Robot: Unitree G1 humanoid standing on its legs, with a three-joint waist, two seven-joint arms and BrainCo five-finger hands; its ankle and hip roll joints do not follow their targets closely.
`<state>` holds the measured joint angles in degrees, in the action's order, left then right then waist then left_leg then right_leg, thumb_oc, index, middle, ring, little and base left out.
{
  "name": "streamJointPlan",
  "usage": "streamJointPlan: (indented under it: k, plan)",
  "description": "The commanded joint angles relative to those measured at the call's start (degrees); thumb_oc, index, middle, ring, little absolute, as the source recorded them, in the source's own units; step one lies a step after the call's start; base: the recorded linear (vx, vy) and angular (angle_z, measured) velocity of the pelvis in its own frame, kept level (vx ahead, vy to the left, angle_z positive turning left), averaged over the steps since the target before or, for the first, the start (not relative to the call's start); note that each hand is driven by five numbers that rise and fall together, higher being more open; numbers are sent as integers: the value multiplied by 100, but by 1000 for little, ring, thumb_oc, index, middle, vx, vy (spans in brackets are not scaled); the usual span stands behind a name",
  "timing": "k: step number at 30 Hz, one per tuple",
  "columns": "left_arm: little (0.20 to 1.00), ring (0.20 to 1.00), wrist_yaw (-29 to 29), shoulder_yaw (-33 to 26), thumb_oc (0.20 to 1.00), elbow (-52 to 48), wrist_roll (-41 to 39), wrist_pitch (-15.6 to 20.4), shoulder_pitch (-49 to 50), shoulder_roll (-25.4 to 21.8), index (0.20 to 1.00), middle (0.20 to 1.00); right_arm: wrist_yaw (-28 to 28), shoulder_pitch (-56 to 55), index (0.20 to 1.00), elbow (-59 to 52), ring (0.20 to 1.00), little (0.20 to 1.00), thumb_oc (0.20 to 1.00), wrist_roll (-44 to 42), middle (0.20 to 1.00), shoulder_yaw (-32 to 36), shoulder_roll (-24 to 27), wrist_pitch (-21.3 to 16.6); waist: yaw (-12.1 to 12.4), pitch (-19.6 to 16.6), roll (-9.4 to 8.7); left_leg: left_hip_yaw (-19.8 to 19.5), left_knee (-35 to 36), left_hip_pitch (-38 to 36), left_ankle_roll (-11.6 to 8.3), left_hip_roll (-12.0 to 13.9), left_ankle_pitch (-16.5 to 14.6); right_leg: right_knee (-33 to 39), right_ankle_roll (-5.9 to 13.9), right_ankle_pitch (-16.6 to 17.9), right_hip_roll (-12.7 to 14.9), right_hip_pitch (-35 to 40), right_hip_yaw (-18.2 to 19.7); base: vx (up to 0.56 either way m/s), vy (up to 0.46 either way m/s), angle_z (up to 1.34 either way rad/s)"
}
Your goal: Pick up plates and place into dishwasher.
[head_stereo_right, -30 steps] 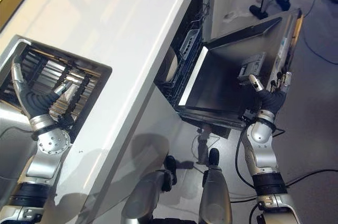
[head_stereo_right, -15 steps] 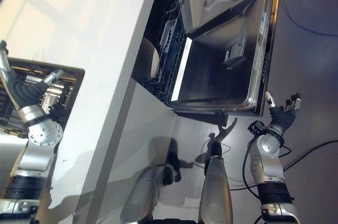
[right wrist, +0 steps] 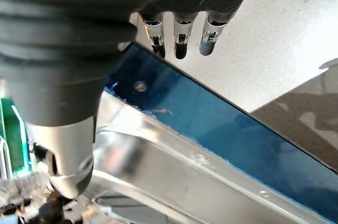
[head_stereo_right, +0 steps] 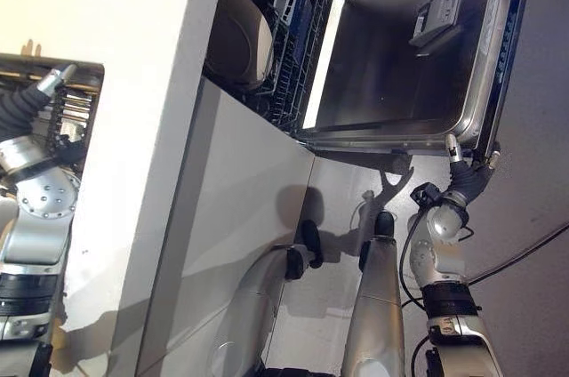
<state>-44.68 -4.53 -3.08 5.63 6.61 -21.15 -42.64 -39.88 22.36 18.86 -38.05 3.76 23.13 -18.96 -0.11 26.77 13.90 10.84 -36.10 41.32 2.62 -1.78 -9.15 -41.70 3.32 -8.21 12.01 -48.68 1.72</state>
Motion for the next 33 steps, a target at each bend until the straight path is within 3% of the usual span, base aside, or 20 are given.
streamJointPlan:
  k: [1,6,14,16,21,27,30,33]
  plan:
    - [1000,1000,59,1205,1000,210,287,-76,413,1233,1000,1000,-552,475,1000,-245,1000,1000,1000,-335,1000,158,89,-555,-165,303,350,-369,371,282,-221,41,634,-701,-126,-190,8,-191,165,27,59,0]
    - [1000,1000,113,1321,1000,286,200,46,383,1191,1000,1000,-1145,1034,1000,278,1000,1000,1000,-1018,1000,429,229,-662,-109,303,537,-337,45,584,-216,-13,549,-1003,-123,-219,114,-515,289,41,48,1]
    - [1000,1000,276,1411,1000,159,76,128,394,1093,1000,1000,-643,1657,1000,416,1000,1000,1000,-1401,1000,324,359,-550,-32,303,680,-335,-282,835,-220,-88,467,-1259,-115,-218,180,-755,376,18,10,4]
    - [1000,1000,277,1411,1000,112,92,89,413,1107,1000,1000,-262,1630,1000,317,1000,1000,1000,-1618,1000,285,325,-554,-30,303,672,-329,-302,858,-224,-80,474,-1281,-111,-215,181,-770,369,0,0,0]
    - [1000,1000,338,1329,1000,17,140,138,548,1133,1000,1000,1627,1463,1000,-516,1000,1000,1000,-1163,1000,-274,211,-179,28,303,626,-390,-241,944,-246,-89,579,-1291,-95,-179,124,-837,350,4,-14,1]
    - [1000,1000,379,1049,1000,79,115,204,673,1051,1000,1000,2733,1005,1000,-1214,1000,1000,1000,34,1000,-806,396,-361,30,303,383,-408,32,848,-300,57,769,-1097,-32,-130,-21,-669,196,7,-26,-2]
    - [1000,1000,450,935,1000,116,86,181,677,990,1000,1000,2774,981,1000,-1457,1000,1000,1000,500,1000,-820,490,-570,61,303,239,-452,151,702,-334,119,814,-959,-13,-101,-76,-459,84,16,-64,-4]
    - [1000,1000,502,852,1000,134,1,127,667,912,1000,1000,2657,966,1000,-1754,1000,1000,1000,935,1000,-774,462,-539,96,303,102,-517,251,507,-370,151,830,-840,-3,-93,-132,-189,-24,34,-58,0]
